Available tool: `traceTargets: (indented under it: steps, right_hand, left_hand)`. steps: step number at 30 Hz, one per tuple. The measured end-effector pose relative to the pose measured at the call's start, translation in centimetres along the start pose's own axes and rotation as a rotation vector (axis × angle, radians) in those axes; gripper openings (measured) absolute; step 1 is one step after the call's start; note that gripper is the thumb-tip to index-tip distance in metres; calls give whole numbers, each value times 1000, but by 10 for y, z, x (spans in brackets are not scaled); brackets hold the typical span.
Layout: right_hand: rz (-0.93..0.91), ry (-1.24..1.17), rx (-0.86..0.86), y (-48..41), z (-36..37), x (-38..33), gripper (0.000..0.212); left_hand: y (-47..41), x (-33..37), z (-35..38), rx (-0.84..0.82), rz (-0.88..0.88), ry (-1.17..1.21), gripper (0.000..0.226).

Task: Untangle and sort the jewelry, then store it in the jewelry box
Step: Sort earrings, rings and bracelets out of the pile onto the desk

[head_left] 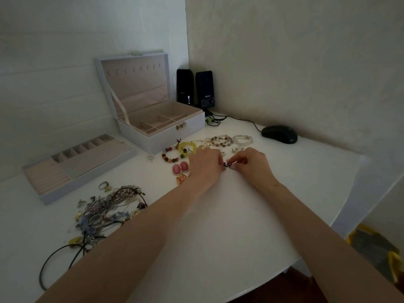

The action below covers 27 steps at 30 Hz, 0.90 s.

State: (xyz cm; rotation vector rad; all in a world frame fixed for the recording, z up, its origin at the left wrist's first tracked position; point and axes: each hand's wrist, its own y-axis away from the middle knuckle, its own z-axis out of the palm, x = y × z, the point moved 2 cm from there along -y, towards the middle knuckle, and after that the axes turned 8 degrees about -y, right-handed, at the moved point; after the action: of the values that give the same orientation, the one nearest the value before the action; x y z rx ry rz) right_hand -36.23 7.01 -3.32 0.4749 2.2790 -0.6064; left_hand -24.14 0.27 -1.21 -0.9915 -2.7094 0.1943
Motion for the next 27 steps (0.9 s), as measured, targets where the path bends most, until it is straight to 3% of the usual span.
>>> traceTargets:
  steps: [13,27]
  right_hand:
    - [-5,109,-1,0,4,-5,14]
    - [-18,-22,60,10,-1,-12,20]
  left_hand:
    - [7,-13,-6,51,3,-28,15]
    - [13,-16,-14,53,68,-34,25]
